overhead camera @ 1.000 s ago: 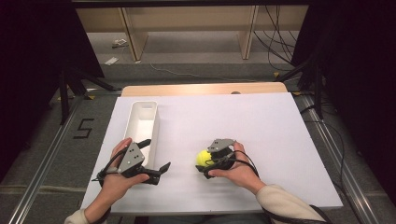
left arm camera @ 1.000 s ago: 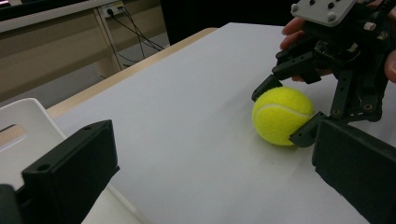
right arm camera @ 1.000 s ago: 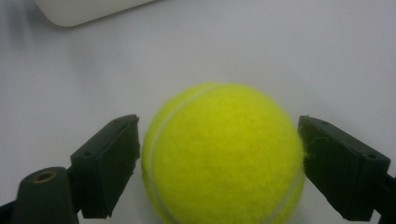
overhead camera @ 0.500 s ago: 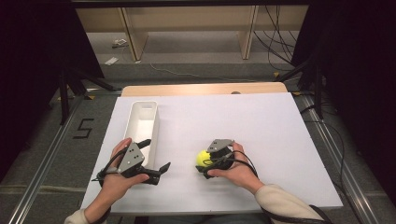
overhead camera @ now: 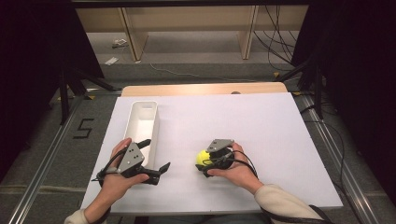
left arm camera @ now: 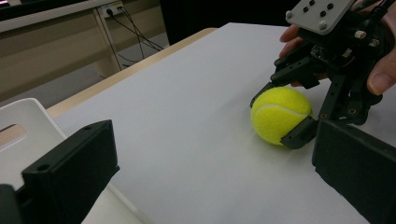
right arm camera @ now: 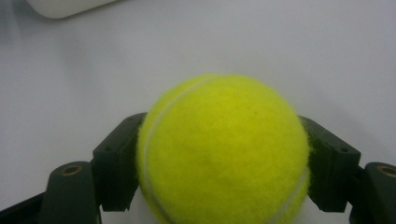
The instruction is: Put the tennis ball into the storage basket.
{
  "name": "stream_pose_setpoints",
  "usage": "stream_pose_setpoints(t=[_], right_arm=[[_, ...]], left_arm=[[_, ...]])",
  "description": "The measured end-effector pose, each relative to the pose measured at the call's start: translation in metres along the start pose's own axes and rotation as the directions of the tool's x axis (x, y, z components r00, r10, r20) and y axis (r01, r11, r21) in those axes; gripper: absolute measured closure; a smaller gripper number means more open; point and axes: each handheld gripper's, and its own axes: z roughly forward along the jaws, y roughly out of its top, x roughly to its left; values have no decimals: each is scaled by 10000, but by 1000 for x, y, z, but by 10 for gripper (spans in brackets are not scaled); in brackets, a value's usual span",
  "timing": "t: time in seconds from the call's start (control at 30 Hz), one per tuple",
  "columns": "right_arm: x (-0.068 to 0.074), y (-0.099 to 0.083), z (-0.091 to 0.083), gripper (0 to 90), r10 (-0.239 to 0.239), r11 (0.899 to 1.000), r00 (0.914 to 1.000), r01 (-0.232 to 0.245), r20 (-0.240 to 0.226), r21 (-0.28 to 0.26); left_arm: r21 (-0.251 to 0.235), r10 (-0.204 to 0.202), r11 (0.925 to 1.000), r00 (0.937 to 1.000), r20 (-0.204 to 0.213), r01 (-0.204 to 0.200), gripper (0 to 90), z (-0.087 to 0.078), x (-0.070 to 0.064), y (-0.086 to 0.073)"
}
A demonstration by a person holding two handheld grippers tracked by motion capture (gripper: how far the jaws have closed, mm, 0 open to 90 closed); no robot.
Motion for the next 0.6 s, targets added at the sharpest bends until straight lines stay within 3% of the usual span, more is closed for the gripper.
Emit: stream_pose_setpoints(t=[0.6], right_arm=[[1,4,-4,264,18,9998,9999,-20,-126,-200]], left_arm=[[6,8,10000,10000,27,-8,0,0,0,0]])
